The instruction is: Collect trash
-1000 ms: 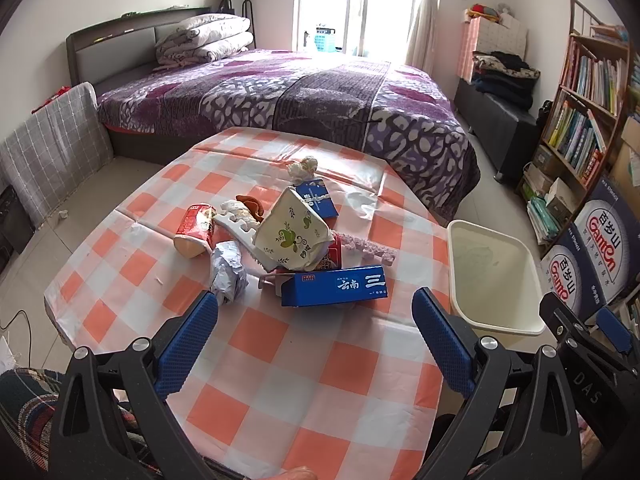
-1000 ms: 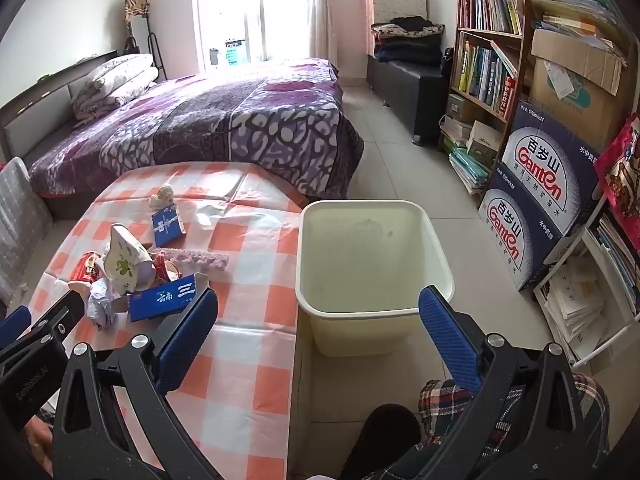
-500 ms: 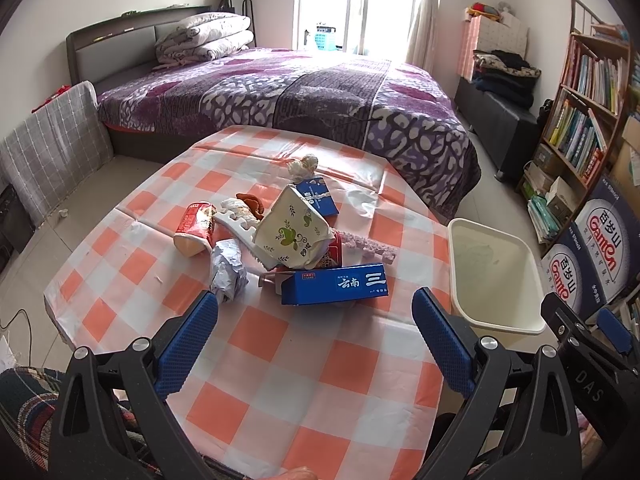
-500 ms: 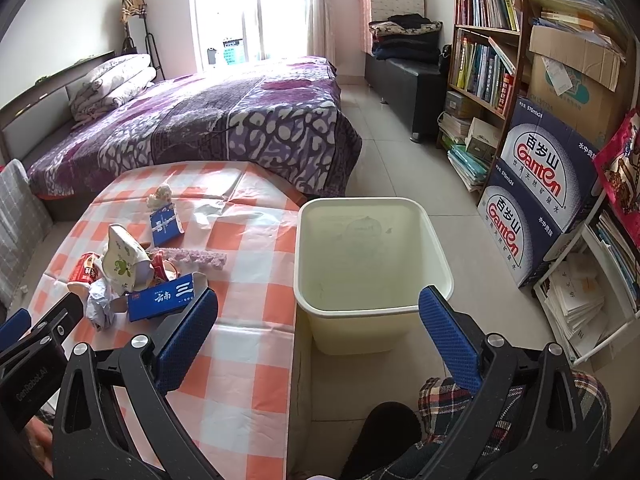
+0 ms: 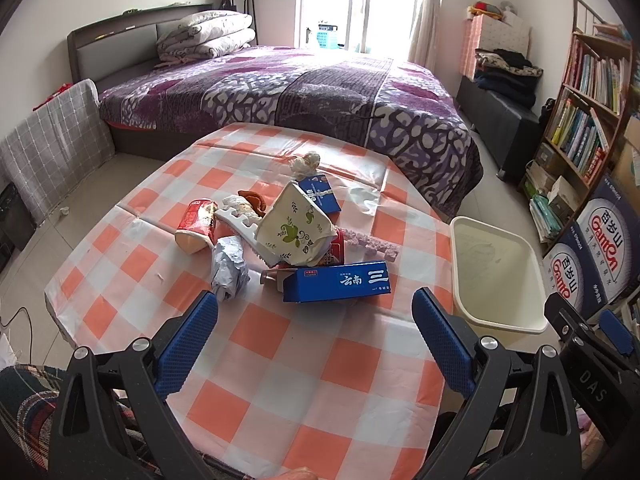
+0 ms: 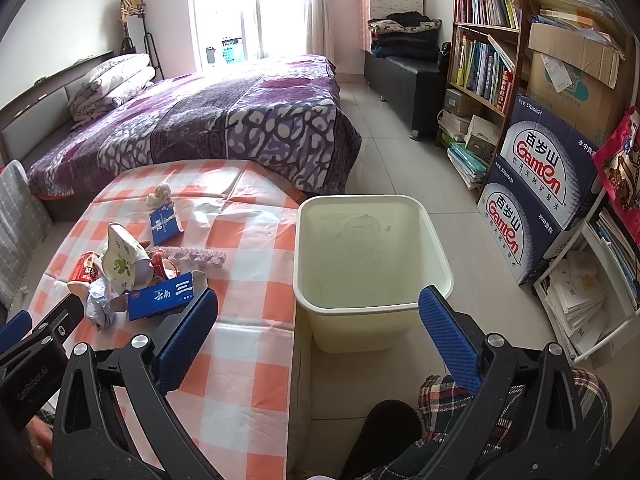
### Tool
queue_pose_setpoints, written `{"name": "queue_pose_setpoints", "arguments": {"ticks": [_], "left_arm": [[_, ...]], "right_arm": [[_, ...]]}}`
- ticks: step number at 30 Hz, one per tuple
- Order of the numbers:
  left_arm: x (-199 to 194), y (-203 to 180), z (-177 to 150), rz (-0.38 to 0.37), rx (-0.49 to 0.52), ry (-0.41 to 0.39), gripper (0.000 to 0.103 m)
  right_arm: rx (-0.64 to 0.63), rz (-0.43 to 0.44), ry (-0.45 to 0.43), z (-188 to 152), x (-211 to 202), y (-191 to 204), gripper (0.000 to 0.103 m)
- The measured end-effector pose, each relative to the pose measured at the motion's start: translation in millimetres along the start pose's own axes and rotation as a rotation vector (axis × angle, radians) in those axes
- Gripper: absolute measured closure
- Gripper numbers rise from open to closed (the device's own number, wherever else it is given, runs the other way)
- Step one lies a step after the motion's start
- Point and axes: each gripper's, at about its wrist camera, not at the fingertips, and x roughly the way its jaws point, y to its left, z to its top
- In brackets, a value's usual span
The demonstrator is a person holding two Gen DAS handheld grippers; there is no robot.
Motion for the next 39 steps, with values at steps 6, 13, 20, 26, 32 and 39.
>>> {"name": "queue_pose_setpoints", "arguments": {"ticks": [6,13,20,26,32,39], "left_arm": [[0.1,-0.5,-0.1,-0.002,-0.002,-0.001,0.008],[5.3,5.0,-6.0,0.008,0.000,0.022,0.008],[10.8,6.5,-6.8,0.012,-0.012,0.083,0.008],[30.8,21.2,5.5,0.022,-0.068,0.188,0.008],[60.2,56.8,25.8,0.125,-0.088,0.216,0.008],[103.6,120.7,71.7,0.177,-0.197,0.289,0.008]], "right_arm": [[-0.001,-0.001,0.001,0.1,0.2,0.7,0.007],[0.001,0.000,0.002,0.1,-0.2,1.5,0.007],[0.003,0.004,0.005,-0.5,3.4,-0.6,0.007],[0.002,0.037,0.043,0.5,13.2,-2.4,0.007],[0.114,0.226,0.284,19.3,56.5,5.1,0.007],[-0.072,0.180,0.355,56.1,101.4,47.2,0.007]]}}
